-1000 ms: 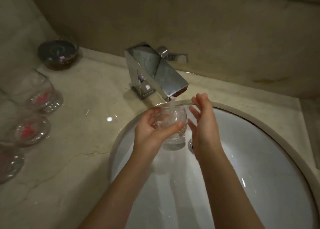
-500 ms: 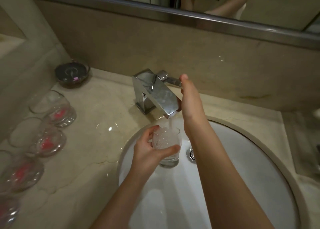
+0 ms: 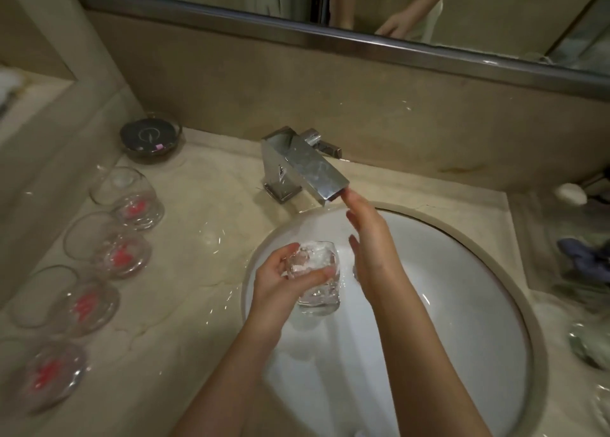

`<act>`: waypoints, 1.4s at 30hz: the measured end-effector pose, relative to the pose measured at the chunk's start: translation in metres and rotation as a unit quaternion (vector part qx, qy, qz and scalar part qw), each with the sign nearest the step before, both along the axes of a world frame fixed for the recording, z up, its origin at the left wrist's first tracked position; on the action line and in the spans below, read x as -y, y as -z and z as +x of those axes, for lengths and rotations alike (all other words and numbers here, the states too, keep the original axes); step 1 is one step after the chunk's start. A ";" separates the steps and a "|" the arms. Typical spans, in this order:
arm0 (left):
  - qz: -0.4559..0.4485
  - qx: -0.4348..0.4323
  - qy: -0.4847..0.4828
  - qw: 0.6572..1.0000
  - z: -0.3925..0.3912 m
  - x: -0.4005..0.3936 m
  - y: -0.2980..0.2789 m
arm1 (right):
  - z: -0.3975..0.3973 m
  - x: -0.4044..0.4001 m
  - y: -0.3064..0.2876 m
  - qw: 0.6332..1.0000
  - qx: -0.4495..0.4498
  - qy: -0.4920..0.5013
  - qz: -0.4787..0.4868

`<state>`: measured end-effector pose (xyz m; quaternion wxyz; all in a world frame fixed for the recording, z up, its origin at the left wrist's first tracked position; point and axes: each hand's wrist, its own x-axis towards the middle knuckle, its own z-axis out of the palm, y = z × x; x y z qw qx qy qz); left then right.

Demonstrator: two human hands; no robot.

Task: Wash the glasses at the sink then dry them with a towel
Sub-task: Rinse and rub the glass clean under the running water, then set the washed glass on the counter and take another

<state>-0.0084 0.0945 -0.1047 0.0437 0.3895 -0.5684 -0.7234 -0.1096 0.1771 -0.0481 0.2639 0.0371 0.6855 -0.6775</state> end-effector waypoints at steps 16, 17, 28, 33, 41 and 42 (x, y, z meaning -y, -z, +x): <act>0.159 0.148 0.162 0.963 0.030 0.014 -0.031 | 0.070 -0.026 0.010 0.951 0.223 -0.096 0.192; 0.166 0.148 0.173 0.959 0.032 0.015 -0.032 | 0.073 -0.027 0.008 0.950 0.220 -0.104 0.195; 0.153 0.167 0.253 0.941 0.039 0.015 -0.032 | 0.097 -0.039 0.002 0.953 0.242 -0.076 0.163; 0.096 0.162 0.268 0.945 0.041 0.004 -0.045 | 0.110 -0.052 -0.003 0.969 0.209 -0.028 0.126; -0.036 0.074 0.388 0.918 0.034 -0.028 -0.077 | 0.130 -0.116 -0.017 0.994 0.096 0.052 0.005; -0.061 0.063 0.411 0.907 0.032 -0.035 -0.080 | 0.132 -0.129 -0.019 0.995 0.078 0.058 -0.001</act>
